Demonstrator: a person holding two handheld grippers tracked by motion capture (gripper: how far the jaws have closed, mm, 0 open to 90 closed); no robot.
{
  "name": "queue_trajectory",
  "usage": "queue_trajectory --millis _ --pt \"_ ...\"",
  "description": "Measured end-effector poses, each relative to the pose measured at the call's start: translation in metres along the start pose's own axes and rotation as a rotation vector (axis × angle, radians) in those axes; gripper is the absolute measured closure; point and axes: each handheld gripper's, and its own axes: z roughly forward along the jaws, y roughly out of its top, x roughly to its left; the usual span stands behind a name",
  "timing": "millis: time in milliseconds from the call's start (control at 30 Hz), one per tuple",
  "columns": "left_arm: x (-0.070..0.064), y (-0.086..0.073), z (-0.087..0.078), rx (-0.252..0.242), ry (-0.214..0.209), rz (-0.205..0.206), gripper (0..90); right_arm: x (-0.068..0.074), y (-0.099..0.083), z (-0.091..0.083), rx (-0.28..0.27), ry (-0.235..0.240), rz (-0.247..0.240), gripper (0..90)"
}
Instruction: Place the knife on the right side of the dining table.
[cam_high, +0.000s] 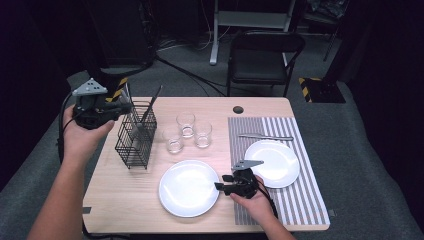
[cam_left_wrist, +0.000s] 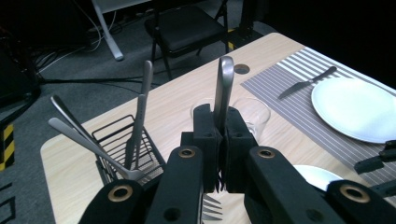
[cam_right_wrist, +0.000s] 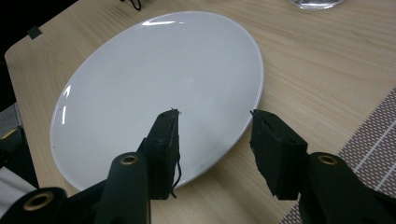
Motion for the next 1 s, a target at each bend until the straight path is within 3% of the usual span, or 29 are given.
queue_trajectory --millis 367,1000 --pt "-0.012 -0.010 0.001 -0.003 -0.066 0.016 86.8 0.000 0.000 -0.001 -0.002 0.003 -0.002 51.9" --pt "-0.046 -0.030 0.010 0.003 -0.158 0.065 86.8 -0.001 0.000 -0.001 0.000 -0.003 -0.005 51.9"
